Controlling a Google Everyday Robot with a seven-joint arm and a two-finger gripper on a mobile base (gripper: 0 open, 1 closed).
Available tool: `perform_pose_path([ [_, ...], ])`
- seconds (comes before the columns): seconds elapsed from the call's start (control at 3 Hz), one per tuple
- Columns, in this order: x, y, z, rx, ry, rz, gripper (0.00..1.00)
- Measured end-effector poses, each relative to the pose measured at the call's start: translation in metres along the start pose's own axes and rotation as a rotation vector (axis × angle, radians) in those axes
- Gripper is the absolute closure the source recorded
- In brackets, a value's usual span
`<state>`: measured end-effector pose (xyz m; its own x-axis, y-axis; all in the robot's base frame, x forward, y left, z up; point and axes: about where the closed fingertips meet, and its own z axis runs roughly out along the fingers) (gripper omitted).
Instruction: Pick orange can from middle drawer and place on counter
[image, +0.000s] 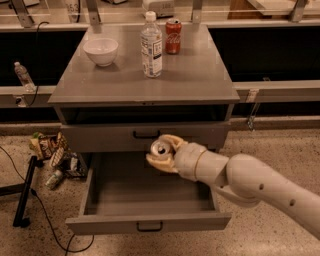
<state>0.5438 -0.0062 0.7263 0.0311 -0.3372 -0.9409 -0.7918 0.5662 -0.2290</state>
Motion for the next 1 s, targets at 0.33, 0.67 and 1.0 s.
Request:
perform_pose_path([
  [0.33,-0.053,-0.058,-0.039,0.013,-0.01,0.116,1.0],
  [0.67,-0.096,-0.077,-0.078,0.017,0.02,0.136,1.0],
  [1.0,-0.098,-0.074,-0.078,0.007,0.023,0.137,1.0],
])
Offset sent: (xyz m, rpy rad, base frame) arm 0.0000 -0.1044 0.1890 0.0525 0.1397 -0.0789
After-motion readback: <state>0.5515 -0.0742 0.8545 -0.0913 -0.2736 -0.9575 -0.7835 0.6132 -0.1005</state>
